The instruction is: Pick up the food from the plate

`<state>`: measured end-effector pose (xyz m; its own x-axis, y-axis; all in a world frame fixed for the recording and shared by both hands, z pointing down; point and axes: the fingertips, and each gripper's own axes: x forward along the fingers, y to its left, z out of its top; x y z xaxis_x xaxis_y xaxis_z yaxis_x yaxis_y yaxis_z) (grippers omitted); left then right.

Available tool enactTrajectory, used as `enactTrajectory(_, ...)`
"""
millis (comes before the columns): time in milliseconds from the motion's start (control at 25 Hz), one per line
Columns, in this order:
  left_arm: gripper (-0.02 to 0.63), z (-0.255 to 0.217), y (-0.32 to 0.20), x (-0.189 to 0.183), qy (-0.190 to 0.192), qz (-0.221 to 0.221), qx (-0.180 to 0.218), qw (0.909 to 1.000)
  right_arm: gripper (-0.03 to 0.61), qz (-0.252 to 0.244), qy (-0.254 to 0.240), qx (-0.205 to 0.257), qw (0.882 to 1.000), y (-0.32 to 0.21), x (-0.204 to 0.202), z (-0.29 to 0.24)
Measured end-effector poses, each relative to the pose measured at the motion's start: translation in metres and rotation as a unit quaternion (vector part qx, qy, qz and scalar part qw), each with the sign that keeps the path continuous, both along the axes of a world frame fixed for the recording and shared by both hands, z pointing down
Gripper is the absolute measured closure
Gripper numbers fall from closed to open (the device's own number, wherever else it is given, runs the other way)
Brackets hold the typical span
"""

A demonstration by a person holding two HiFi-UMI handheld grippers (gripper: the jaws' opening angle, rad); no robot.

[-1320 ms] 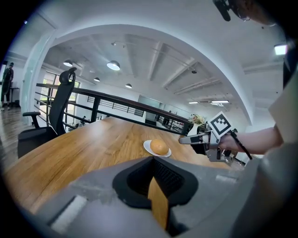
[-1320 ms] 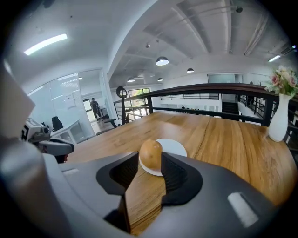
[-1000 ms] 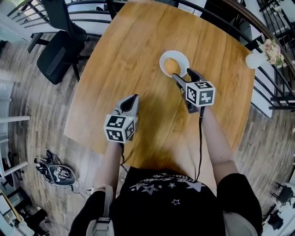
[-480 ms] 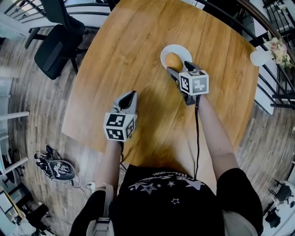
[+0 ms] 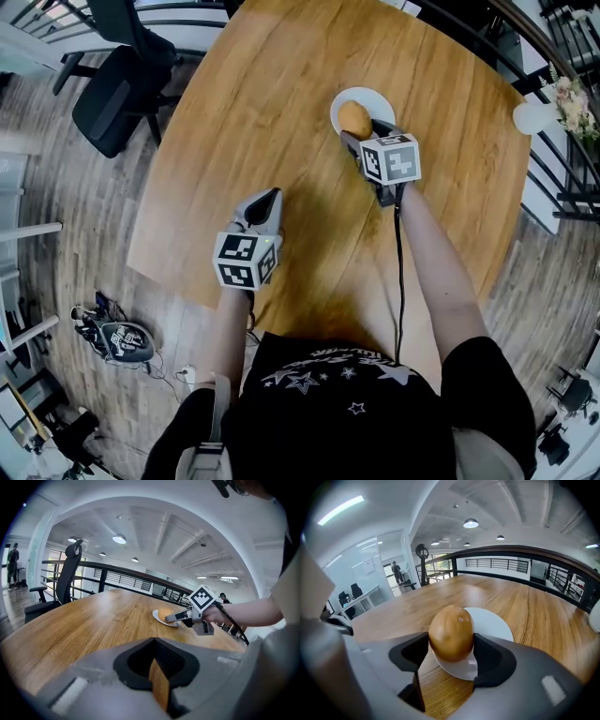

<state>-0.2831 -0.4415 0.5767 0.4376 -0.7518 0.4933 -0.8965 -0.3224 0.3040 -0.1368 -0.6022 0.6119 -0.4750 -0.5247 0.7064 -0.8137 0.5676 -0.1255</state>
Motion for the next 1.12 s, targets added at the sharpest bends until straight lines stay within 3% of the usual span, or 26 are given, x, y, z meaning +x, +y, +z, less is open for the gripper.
enactTrajectory(200,0.612,0.002,0.004,0.001,0.0,0.003,-0.003,1.0,0.281,-0.002,0.009,-0.014,1.0,0.002,0.002,0.002)
enactTrajectory(400,0.612,-0.002,0.007,-0.003,-0.001,0.002,-0.001,1.0,0.284,-0.006,0.014,0.009,1.0,0.002,0.001,-0.009)
enactTrajectory(1120,0.612,-0.044,0.038,0.002,-0.001,0.001,0.032,0.9995,0.282,0.029,-0.082,0.044,0.995,0.052,0.023,-0.092)
